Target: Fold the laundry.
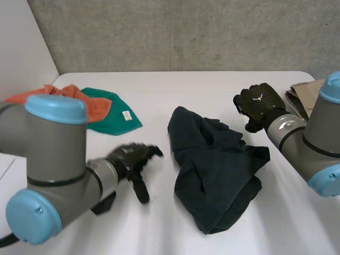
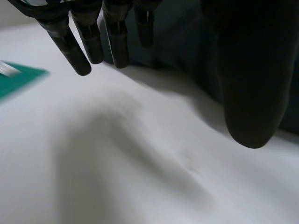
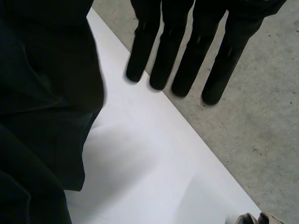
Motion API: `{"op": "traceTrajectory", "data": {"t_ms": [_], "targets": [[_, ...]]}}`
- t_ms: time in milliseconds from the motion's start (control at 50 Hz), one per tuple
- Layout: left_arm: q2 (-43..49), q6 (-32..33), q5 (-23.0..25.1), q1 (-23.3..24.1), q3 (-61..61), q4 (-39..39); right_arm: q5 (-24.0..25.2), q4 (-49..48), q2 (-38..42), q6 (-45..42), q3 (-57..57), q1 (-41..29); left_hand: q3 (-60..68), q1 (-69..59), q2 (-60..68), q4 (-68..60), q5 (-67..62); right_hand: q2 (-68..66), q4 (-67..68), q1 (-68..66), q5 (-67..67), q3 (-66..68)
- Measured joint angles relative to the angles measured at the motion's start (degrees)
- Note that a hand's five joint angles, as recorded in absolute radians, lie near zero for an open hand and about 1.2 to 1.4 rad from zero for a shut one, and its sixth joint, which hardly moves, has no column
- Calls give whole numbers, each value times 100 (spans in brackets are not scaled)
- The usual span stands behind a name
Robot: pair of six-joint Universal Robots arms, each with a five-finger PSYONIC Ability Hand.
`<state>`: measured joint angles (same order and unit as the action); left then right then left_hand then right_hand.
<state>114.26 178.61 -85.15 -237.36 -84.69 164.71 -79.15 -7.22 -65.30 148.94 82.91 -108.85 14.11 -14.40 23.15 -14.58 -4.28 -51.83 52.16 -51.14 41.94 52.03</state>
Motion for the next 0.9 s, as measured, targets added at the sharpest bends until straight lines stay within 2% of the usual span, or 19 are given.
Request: {"op": "traceTrajectory", "data": {"t_ms": [20, 80, 200, 440, 520, 560, 600, 640, 720, 760, 840, 900], "targets": [[46, -75, 200, 120, -91, -67, -2, 23, -5, 23, -14, 8, -108, 157, 0, 190, 127, 1413, -1354, 1351, -1410, -1390], [150, -234, 404, 341, -93, -82, -15, 58, -13, 44, -31, 18, -185, 212, 0, 271, 127, 2303, -2313, 2207, -2420, -2304], [479, -624, 464, 776, 276, 23, -38, 127, -41, 53, -39, 19, -185, 212, 0, 271, 127, 2713, -2840, 2611, -2936, -2699], [1564, -1295, 87, 1774, 2052, 31, -63, 215, -167, 56, -6, 44, -123, 142, 0, 199, 78, 2906, -3111, 2901, -3240, -3041], [1829, -1388, -142, 2010, 2491, -41, -65, 221, -203, 56, -3, 60, 888, -1026, 261, -853, -894, 2905, -3111, 2901, -3242, -3041], [1969, -1428, -361, 2101, 2689, -82, -66, 222, -230, 56, -2, 68, 2996, -3236, 2151, -2968, -2978, 2906, -3112, 2901, -3245, -3041], [2063, -1453, -609, 2145, 2821, -107, -66, 222, -252, 53, -2, 72, 4594, -4712, 3760, -4580, -4518, 2906, -3112, 2901, -3246, -3041], [2094, -1462, -874, 2135, 2900, -128, -65, 222, -270, 50, -1, 75, 5195, -5147, 4422, -5216, -5128, 2905, -3112, 2901, -3246, -3041], [1959, -1432, -1361, 1971, 2981, -176, -64, 221, -299, 52, -2, 89, 5344, -5147, 4559, -5367, -5175, 2906, -3112, 2901, -3246, -3041], [1723, -1331, -1670, 1730, 3029, -222, -63, 220, -317, 56, -2, 104, 5347, -5147, 4559, -5381, -5175, 2905, -3112, 2901, -3246, -3041], [1201, -874, -1857, 1162, 3135, -252, -59, 220, -334, 59, -5, 115, 5359, -5147, 4559, -5383, -5175, 2906, -3112, 2901, -3246, -3041], [882, -425, -1775, 806, 3262, -231, -60, 224, -336, 64, -8, 102, 5360, -5147, 4559, -5384, -5175, 2906, -3112, 2901, -3247, -3041]]}}
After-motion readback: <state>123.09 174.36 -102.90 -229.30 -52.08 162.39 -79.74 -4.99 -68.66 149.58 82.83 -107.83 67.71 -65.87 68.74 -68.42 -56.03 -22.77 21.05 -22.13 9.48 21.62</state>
